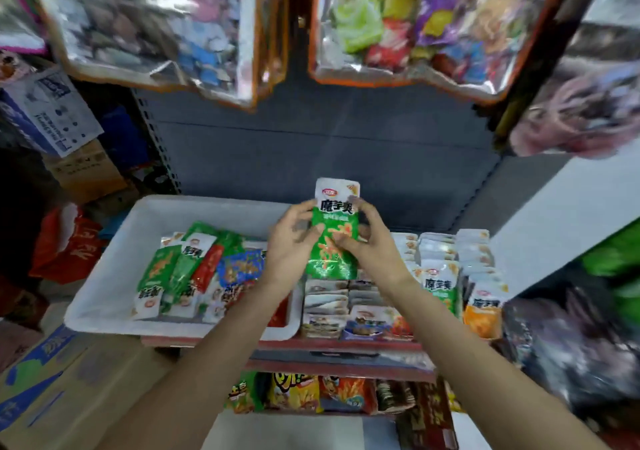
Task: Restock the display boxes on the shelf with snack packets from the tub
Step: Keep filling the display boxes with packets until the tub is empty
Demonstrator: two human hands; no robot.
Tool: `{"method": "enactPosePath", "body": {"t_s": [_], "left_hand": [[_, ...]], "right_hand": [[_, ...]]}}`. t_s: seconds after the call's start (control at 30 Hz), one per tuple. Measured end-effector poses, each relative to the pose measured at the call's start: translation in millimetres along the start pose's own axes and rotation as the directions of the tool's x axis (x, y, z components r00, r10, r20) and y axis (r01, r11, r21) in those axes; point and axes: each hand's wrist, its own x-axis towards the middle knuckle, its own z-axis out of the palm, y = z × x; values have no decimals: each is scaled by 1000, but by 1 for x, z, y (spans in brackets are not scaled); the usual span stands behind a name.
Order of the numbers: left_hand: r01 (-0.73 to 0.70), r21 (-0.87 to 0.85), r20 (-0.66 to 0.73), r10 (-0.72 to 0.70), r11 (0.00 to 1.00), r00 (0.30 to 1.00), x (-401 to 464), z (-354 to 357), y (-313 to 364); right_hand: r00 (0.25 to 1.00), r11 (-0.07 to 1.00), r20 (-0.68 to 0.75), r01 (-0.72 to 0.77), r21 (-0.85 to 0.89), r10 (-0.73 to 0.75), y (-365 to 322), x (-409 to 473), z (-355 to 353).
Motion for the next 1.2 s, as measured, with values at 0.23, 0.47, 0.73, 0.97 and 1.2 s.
{"method": "enactPosePath", "body": {"t_s": [0.23, 0.47, 0.73, 0.97, 1.2], "left_hand": [[33, 222, 231, -85, 974, 969, -12, 85, 7], [-100, 412, 311, -37, 905, 950, -17, 157, 5], [-163, 616, 263, -6, 771, 965, -12, 195, -19], [-310, 841, 356, -23, 442, 934, -13, 200, -27], [-391, 828, 414, 32, 402, 910, 0, 186, -8]], "right_hand": [[990, 973, -141, -25, -231, -8, 3, -14, -102], [990, 824, -138, -65, -562, -16, 22, -23, -179], [995, 667, -102, -78, -741, 2, 53, -14, -215], [998, 340, 27, 9, -940, 50, 66, -8, -213], [998, 393, 49, 30, -919, 37, 54, -3, -204]]}}
